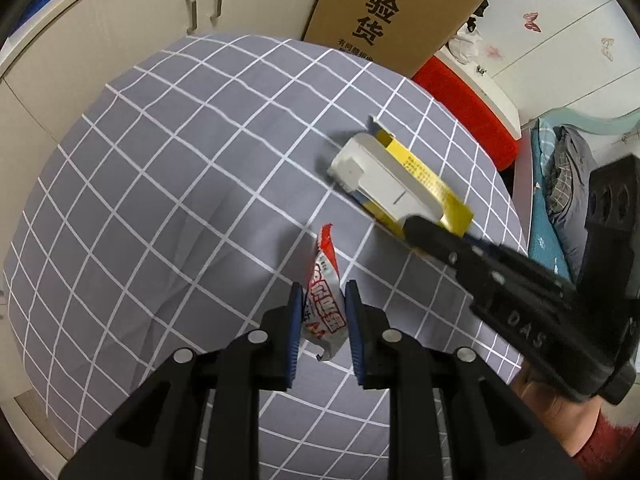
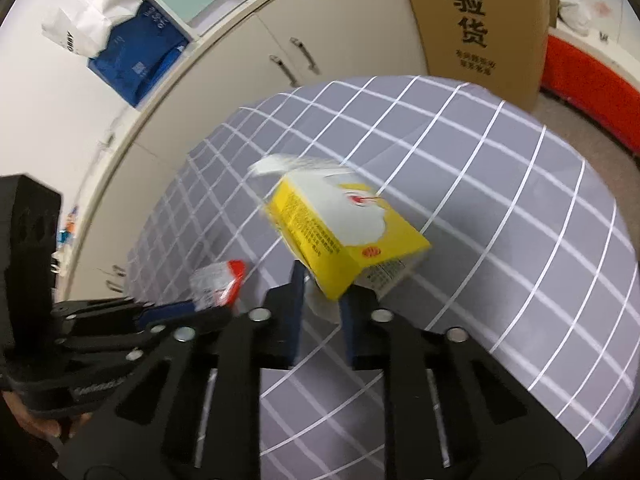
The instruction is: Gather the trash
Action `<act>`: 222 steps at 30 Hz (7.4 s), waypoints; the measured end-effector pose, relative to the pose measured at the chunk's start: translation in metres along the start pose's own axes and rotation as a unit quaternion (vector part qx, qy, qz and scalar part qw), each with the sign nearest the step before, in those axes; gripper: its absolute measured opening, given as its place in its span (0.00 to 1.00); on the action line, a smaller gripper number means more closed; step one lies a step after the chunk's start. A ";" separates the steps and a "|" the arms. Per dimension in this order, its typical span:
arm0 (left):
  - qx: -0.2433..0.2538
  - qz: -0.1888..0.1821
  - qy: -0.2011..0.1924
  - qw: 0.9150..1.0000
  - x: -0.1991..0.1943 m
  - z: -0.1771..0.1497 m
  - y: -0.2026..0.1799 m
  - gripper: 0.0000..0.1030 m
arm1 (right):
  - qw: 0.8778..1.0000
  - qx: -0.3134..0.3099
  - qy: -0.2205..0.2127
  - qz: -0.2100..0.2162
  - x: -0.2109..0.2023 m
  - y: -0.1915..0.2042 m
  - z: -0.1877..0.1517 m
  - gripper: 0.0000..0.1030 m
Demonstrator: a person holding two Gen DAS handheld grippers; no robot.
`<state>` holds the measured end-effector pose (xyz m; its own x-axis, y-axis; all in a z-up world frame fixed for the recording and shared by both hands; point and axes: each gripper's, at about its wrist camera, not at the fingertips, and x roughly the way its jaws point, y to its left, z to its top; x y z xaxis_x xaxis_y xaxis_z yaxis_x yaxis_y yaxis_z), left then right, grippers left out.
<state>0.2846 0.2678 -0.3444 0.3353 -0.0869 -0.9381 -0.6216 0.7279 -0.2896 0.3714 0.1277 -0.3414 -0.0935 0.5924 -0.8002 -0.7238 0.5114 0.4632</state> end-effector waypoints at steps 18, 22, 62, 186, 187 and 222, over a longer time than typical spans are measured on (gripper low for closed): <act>0.139 -0.049 -0.027 0.989 -0.030 -0.052 -0.186 0.20 | 0.989 0.097 -0.109 -0.035 -0.188 -0.081 -0.099 0.07; 0.185 -0.064 -0.024 0.980 -0.031 -0.090 -0.255 0.20 | 0.981 0.125 -0.136 -0.053 -0.243 -0.115 -0.141 0.07; 0.359 -0.045 0.041 0.931 0.027 -0.218 -0.505 0.66 | 0.913 0.295 -0.238 -0.152 -0.432 -0.267 -0.330 0.07; 0.392 -0.135 -0.360 0.836 -0.352 -0.412 -0.231 0.92 | 0.794 0.137 -0.441 -0.396 -0.477 0.178 -0.458 0.86; 0.392 -0.133 -0.362 0.835 -0.352 -0.414 -0.232 0.92 | 0.793 0.136 -0.442 -0.397 -0.478 0.179 -0.459 0.87; 0.390 -0.125 -0.364 0.836 -0.358 -0.412 -0.233 0.92 | 0.806 0.138 -0.434 -0.378 -0.477 0.176 -0.454 0.87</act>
<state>0.0177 -0.1514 -0.0193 0.9046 -0.0718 -0.4201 0.0882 0.9959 0.0196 -0.0217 -0.3477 -0.0510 0.9031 0.1972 -0.3816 -0.1582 0.9786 0.1314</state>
